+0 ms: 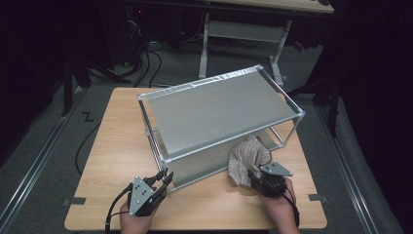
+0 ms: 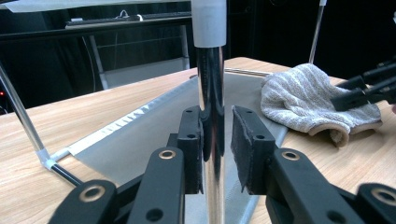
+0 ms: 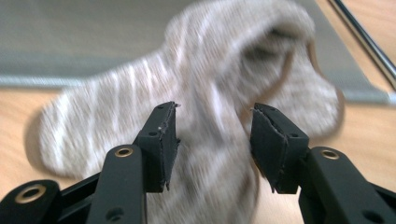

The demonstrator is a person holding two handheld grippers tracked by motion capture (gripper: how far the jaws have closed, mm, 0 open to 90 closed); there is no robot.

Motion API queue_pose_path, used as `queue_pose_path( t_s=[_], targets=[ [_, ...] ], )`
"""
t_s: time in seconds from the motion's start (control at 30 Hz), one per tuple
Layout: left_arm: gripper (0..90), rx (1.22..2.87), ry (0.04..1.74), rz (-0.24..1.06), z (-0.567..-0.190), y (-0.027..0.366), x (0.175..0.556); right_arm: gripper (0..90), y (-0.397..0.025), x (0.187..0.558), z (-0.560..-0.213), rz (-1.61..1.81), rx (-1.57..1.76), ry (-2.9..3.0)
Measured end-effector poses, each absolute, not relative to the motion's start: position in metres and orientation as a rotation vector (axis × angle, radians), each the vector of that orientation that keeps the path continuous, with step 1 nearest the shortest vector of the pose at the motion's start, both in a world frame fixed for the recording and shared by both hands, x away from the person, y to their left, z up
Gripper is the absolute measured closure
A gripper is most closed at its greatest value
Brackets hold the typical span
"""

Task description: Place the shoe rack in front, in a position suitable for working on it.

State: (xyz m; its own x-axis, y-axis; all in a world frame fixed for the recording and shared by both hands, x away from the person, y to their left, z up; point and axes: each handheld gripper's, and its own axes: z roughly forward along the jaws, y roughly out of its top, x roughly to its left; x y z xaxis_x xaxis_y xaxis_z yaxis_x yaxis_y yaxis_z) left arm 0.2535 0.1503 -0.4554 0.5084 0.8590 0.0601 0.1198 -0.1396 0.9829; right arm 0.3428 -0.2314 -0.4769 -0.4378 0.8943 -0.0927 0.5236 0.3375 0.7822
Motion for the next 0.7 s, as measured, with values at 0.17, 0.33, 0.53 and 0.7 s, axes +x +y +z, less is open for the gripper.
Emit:
queue_pose_path(
  t_s=[0.17,0.33,0.53,0.7],
  targets=[
    [72.9,1.601,0.854,0.799,-0.456,0.15,0.252,61.5,-0.232,0.33,-0.486,0.944,1.237,2.172],
    [72.8,1.606,0.846,0.81,-0.456,0.15,0.251,62.7,-0.205,0.305,-0.485,0.994,1.129,2.264],
    [72.8,1.607,0.846,0.811,-0.456,0.15,0.251,59.1,-0.183,0.291,-0.478,1.043,1.034,2.289],
    [72.7,1.607,0.846,0.812,-0.456,0.15,0.251,53.5,-0.198,0.292,-0.463,1.096,1.082,2.19]
  ],
)
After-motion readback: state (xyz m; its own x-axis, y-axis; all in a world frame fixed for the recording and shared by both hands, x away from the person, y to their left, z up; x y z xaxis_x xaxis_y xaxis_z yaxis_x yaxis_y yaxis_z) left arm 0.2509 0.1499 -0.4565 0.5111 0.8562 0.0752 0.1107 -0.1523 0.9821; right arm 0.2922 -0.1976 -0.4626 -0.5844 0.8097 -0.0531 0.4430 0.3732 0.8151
